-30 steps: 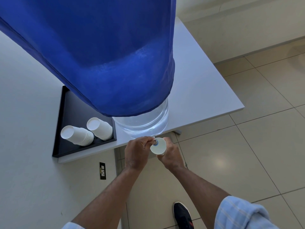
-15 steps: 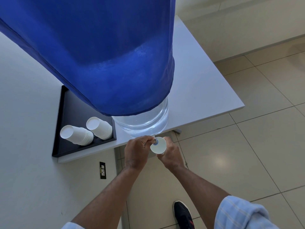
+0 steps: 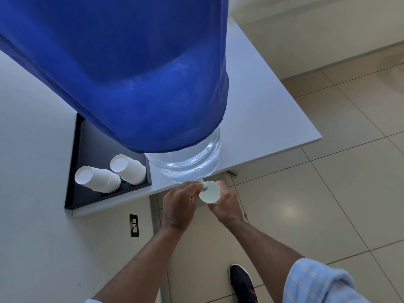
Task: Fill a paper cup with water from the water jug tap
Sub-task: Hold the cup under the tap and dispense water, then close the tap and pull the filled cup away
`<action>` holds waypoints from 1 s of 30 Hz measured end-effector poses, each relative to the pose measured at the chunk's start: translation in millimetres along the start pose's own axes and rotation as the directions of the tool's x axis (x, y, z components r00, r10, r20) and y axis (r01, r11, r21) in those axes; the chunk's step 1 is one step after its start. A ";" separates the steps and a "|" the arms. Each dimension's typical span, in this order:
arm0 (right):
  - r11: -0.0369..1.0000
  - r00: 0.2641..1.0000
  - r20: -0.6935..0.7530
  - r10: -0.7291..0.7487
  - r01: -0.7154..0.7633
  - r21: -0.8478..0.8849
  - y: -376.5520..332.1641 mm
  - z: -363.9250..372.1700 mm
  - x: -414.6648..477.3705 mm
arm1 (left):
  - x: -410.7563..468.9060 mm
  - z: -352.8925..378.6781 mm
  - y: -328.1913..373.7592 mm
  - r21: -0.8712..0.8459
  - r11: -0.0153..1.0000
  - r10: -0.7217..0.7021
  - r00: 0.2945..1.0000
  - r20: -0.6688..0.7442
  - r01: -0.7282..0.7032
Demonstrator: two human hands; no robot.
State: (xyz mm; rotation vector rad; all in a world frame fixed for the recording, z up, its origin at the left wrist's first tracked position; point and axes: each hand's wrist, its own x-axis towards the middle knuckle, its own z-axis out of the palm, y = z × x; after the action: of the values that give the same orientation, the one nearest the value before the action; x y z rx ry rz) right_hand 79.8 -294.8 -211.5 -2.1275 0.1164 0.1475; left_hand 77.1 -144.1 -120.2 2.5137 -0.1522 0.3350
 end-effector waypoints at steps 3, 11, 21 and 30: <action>0.999 1.000 0.000 0.030 -0.029 0.018 2.5 0.5 -0.5 | -8.6 -0.7 -0.4 0.035 0.996 0.085 0.995 0.047 -0.087; 0.998 0.998 -0.013 0.056 -0.055 0.043 5.7 2.6 -1.6 | -18.2 -1.1 -1.8 -0.025 0.997 -0.073 0.991 0.108 0.076; 0.990 0.990 -0.080 0.113 -0.106 0.089 11.2 -11.5 -2.7 | -19.1 -3.4 -0.6 -0.038 0.996 -0.073 0.988 0.135 0.079; 0.985 0.969 -0.198 0.151 -0.131 0.109 14.3 -56.9 -0.5 | -22.5 -3.2 2.2 -0.060 0.990 -0.118 0.983 0.141 0.127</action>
State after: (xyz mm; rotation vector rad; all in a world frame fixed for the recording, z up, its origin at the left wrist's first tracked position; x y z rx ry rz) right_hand 80.6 -350.6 -193.3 -2.0342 0.3898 0.0045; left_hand 54.5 -143.3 -122.5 2.4640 -0.0615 0.1047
